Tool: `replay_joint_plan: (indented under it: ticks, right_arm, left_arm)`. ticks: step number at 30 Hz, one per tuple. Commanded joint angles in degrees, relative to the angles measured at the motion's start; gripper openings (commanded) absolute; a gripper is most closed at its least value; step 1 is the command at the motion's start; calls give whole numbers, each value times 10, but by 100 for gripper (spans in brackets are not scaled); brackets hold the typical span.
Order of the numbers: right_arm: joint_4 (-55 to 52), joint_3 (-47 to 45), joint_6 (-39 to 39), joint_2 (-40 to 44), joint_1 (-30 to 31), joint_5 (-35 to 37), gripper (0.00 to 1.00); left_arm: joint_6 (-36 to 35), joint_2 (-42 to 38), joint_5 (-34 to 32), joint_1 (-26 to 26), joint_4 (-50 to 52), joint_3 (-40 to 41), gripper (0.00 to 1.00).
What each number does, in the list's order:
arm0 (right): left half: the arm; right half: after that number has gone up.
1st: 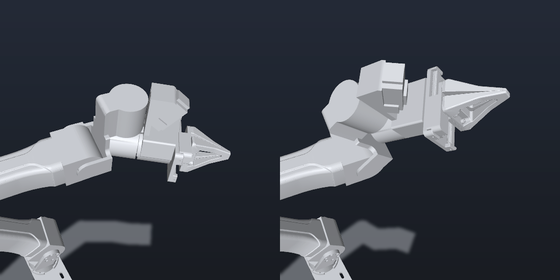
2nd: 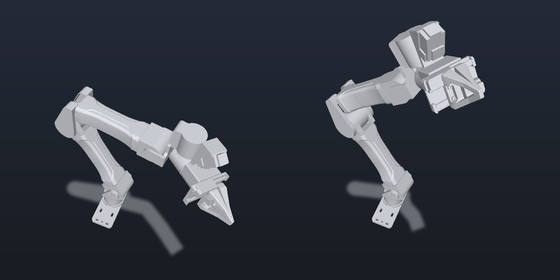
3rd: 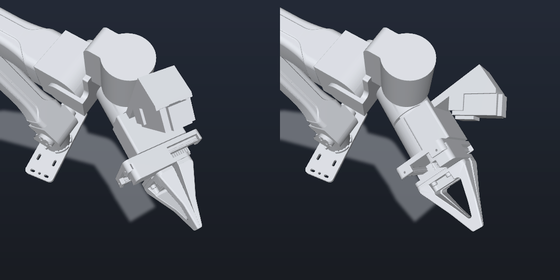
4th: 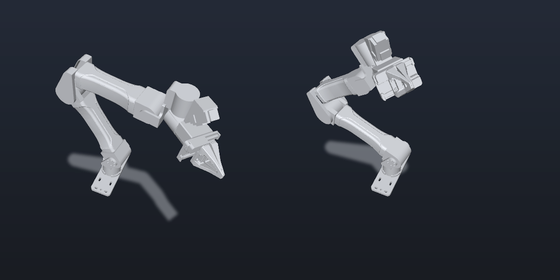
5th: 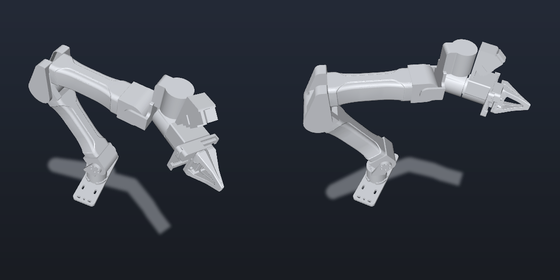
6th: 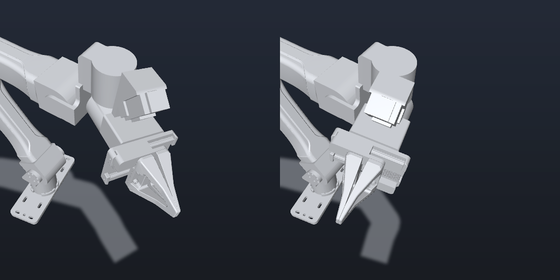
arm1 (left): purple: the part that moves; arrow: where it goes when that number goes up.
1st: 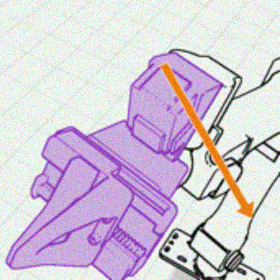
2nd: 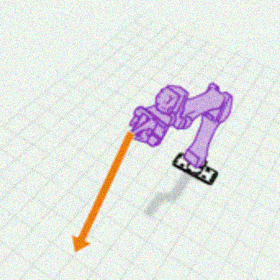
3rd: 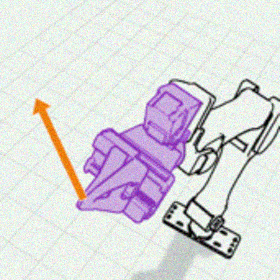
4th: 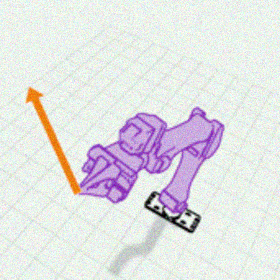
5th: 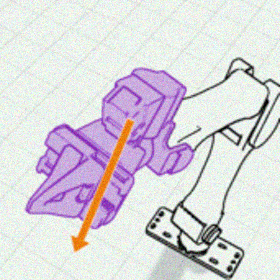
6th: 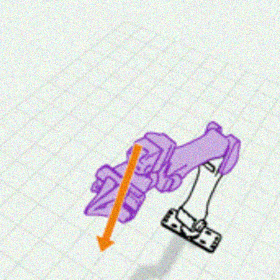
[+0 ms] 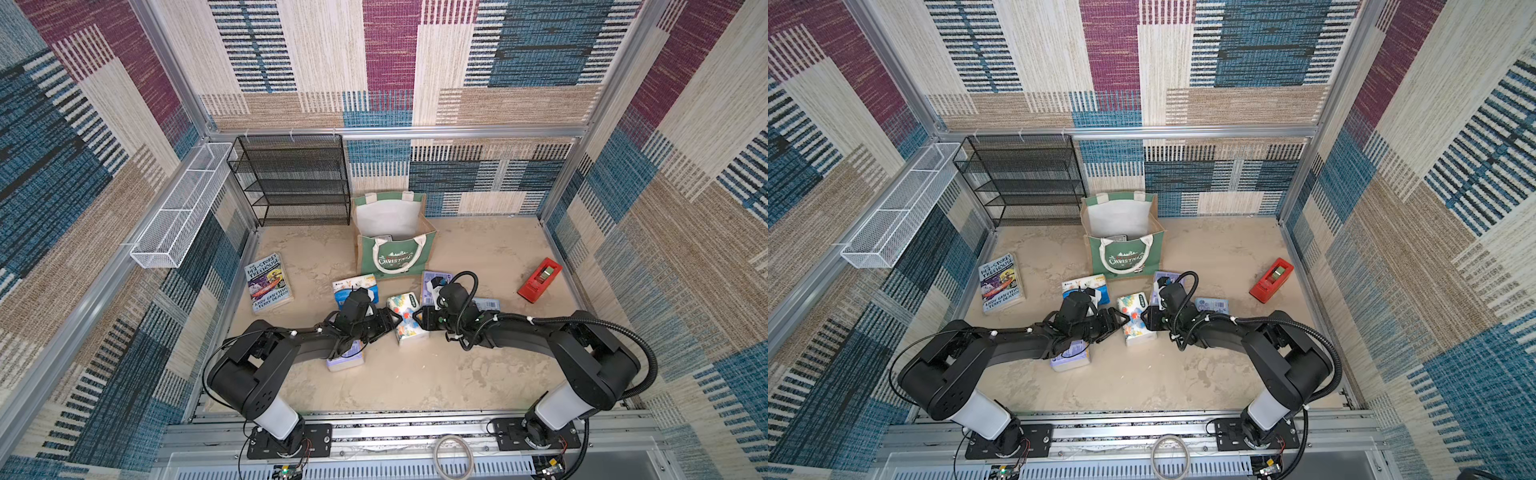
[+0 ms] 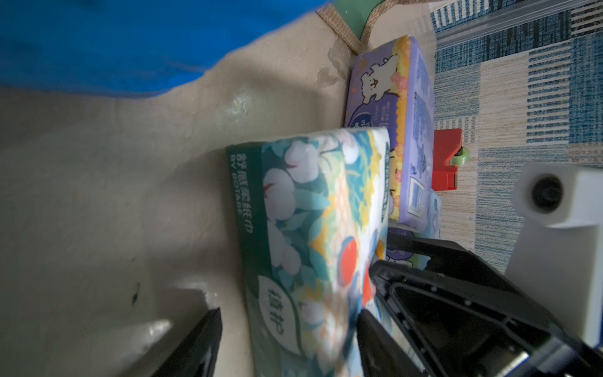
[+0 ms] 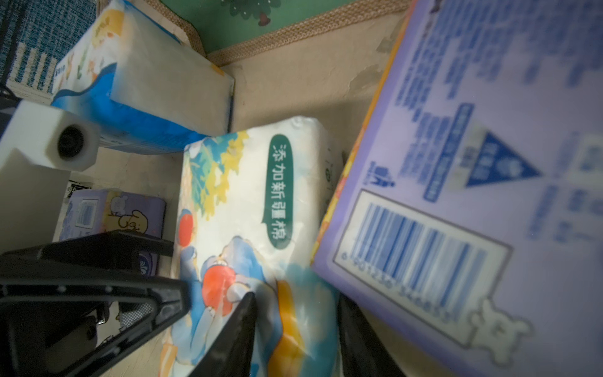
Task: Put tissues into the canvas bag
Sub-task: Pick up the pack of facial tissues from the center of the board.
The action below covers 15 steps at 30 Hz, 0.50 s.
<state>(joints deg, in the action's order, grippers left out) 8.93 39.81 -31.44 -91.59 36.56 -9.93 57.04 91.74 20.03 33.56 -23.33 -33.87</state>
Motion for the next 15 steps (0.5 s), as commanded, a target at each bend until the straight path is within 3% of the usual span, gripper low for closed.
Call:
replay_joint_plan:
  ticks: [1,15]
  right_arm:
    - [2,-10,-11,-1,-5,2,43]
    - [28,-35,-26,-1,-15,-27,42]
  left_arm:
    - [13,8,13,2,-31,-1,69]
    - [80,68,25,17,-203,27,69]
